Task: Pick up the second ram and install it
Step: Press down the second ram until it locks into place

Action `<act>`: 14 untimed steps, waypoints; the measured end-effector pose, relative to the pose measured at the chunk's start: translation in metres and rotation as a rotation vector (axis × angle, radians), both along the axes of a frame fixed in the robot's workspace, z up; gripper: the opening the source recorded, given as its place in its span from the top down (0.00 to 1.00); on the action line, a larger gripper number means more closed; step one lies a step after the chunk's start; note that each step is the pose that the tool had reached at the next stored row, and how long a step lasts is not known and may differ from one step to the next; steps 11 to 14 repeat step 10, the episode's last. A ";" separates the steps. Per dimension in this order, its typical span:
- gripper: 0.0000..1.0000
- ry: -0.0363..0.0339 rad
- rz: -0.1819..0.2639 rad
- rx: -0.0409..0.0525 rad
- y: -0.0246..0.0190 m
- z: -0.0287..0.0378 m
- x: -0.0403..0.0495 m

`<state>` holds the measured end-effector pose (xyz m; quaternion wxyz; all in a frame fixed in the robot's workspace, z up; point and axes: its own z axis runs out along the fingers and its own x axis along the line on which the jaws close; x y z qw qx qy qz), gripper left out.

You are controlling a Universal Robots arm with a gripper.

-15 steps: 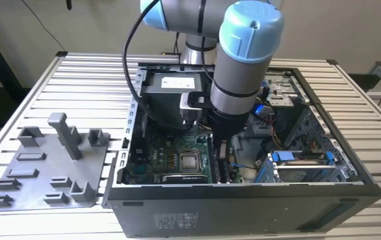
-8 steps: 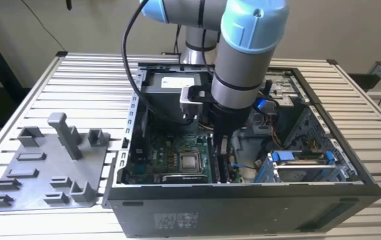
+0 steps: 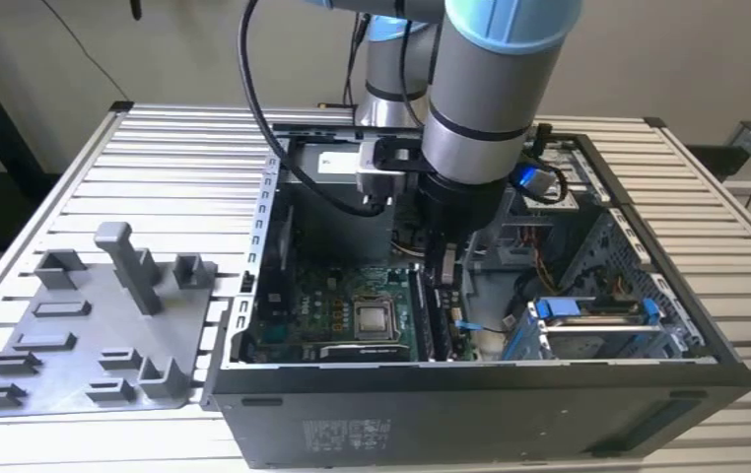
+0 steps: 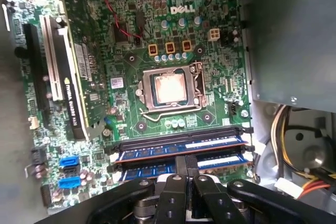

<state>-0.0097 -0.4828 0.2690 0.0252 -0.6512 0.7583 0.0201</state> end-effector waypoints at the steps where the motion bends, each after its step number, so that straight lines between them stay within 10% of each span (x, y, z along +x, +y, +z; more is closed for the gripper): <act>1: 0.89 0.0001 0.000 -0.0003 0.0000 0.0008 0.0000; 14: 0.89 0.0000 0.000 -0.0001 0.0000 0.0008 0.0000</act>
